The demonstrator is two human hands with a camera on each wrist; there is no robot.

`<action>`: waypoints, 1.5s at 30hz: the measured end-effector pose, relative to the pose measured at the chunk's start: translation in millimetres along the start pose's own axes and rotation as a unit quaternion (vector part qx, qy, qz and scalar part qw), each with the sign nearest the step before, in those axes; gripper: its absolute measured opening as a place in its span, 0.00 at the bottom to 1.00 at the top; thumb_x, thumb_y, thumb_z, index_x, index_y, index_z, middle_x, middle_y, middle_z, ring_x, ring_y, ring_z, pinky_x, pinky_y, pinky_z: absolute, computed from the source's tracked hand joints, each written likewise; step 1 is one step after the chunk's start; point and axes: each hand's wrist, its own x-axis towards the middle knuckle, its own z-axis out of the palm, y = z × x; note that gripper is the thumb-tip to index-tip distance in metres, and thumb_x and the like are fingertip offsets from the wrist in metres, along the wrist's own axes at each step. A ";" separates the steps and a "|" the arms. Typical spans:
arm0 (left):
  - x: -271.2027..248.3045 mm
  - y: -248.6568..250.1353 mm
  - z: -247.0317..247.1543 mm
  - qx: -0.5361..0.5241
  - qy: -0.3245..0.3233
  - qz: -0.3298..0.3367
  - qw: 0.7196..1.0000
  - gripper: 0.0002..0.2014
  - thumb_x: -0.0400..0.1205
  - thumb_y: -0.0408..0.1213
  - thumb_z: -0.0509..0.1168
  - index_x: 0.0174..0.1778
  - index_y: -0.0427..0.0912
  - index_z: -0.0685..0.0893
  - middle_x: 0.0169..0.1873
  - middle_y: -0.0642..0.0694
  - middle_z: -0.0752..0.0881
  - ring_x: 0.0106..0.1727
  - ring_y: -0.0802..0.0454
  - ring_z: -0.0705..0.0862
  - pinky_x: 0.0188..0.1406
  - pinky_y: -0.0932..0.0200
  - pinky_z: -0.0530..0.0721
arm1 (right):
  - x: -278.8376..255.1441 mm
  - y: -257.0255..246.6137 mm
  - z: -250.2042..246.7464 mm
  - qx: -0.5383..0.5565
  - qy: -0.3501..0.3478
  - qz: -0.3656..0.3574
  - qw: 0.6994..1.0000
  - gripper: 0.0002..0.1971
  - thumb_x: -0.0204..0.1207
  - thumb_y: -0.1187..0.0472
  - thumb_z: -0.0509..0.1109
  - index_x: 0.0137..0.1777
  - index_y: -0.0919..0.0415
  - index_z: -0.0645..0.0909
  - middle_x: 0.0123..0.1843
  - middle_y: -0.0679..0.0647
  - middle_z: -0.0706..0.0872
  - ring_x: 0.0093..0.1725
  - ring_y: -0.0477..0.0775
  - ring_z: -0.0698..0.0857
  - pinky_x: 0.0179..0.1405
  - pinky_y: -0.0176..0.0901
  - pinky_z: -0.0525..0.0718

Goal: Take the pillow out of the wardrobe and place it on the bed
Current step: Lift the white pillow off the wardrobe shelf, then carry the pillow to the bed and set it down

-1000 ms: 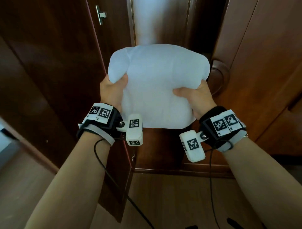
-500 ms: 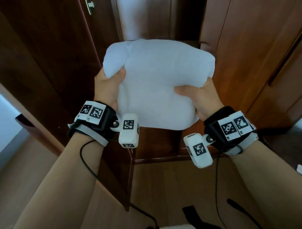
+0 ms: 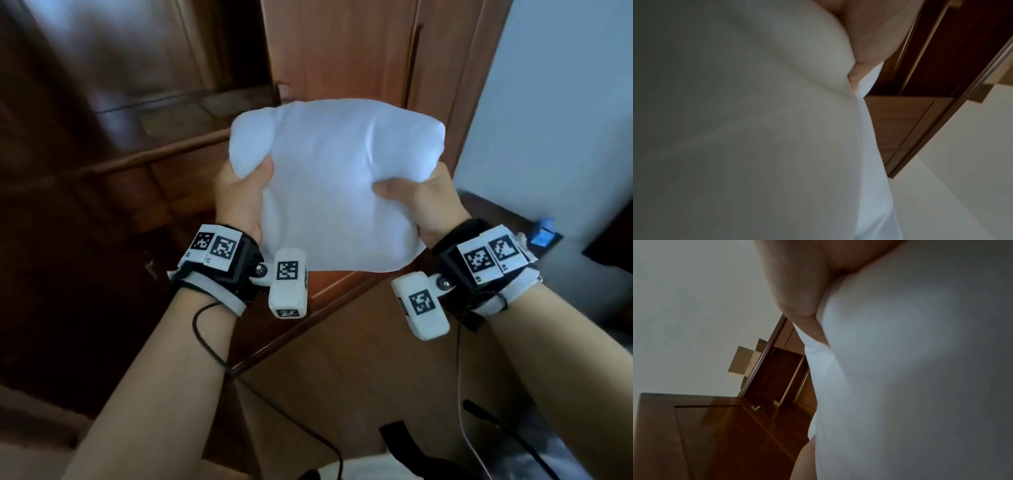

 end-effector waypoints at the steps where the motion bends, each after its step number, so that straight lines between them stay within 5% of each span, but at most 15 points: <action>1: -1.9 -7.1 13.4 -0.005 -0.022 -0.014 1.000 0.14 0.80 0.31 0.69 0.61 0.43 0.84 0.47 0.52 0.89 0.45 0.58 0.88 0.46 0.61 0.89 | -4.1 0.5 -13.0 -0.007 0.022 0.005 1.000 0.25 0.59 0.67 0.74 0.60 0.66 0.82 0.58 0.65 0.89 0.57 0.64 0.88 0.59 0.68 0.84; 6: -13.9 -41.8 95.2 -0.011 -0.112 -0.064 0.992 0.12 0.79 0.31 0.70 0.57 0.46 0.84 0.54 0.43 0.89 0.59 0.44 0.88 0.62 0.48 0.86 | -26.5 5.3 -88.2 -0.042 0.155 0.015 0.987 0.22 0.59 0.69 0.75 0.56 0.70 0.84 0.56 0.67 0.89 0.56 0.65 0.88 0.58 0.67 0.85; 10: -25.8 -73.4 171.1 0.016 -0.176 -0.097 0.979 0.14 0.78 0.31 0.71 0.59 0.43 0.84 0.49 0.44 0.89 0.56 0.44 0.88 0.61 0.49 0.85 | -44.2 12.3 -154.9 -0.056 0.243 0.028 0.968 0.14 0.63 0.77 0.73 0.48 0.66 0.86 0.44 0.59 0.89 0.47 0.59 0.89 0.53 0.61 0.88; 14: -44.9 -111.0 249.4 0.034 -0.250 -0.128 0.959 0.09 0.76 0.33 0.72 0.49 0.48 0.85 0.51 0.42 0.89 0.58 0.41 0.88 0.66 0.41 0.84 | -59.0 25.3 -225.2 -0.063 0.317 0.030 0.946 0.13 0.64 0.78 0.73 0.47 0.64 0.86 0.41 0.57 0.89 0.42 0.55 0.89 0.48 0.55 0.90; 18: -70.4 -157.6 332.9 0.059 -0.307 -0.141 0.939 0.11 0.78 0.31 0.70 0.56 0.44 0.85 0.50 0.43 0.88 0.52 0.48 0.86 0.65 0.47 0.82 | -72.1 50.8 -302.7 -0.062 0.376 0.044 0.923 0.13 0.62 0.75 0.74 0.38 0.55 0.86 0.32 0.43 0.91 0.36 0.45 0.89 0.38 0.43 0.88; 23: -104.9 -224.3 424.3 0.093 -0.378 -0.168 0.906 0.15 0.79 0.32 0.69 0.62 0.38 0.84 0.51 0.42 0.88 0.54 0.47 0.86 0.65 0.49 0.82 | -92.4 86.2 -388.6 -0.072 0.440 0.080 0.891 0.14 0.65 0.74 0.74 0.36 0.52 0.86 0.31 0.41 0.89 0.33 0.40 0.88 0.39 0.41 0.87; 33: -179.4 -332.5 536.0 0.167 -0.488 -0.213 0.830 0.08 0.82 0.35 0.67 0.55 0.45 0.83 0.37 0.54 0.86 0.37 0.62 0.85 0.31 0.75 0.82 | -141.4 145.2 -495.2 -0.077 0.547 0.140 0.822 0.09 0.60 0.69 0.76 0.36 0.54 0.85 0.27 0.36 0.89 0.30 0.36 0.86 0.34 0.33 0.86; 41: -237.8 -389.2 622.6 0.200 -0.596 -0.225 0.744 0.04 0.81 0.37 0.66 0.50 0.48 0.84 0.37 0.53 0.87 0.38 0.57 0.86 0.37 0.64 0.83 | -173.7 172.0 -561.7 -0.086 0.638 0.207 0.737 0.11 0.68 0.74 0.73 0.40 0.55 0.85 0.29 0.38 0.88 0.32 0.37 0.86 0.39 0.38 0.84; 45: -264.4 -410.2 688.2 0.200 -0.660 -0.200 0.696 0.05 0.77 0.42 0.68 0.45 0.48 0.86 0.43 0.47 0.89 0.48 0.47 0.87 0.56 0.52 0.85 | -174.9 169.4 -601.7 -0.104 0.690 0.212 0.684 0.11 0.69 0.73 0.74 0.39 0.55 0.84 0.33 0.39 0.87 0.28 0.28 0.83 0.33 0.29 0.81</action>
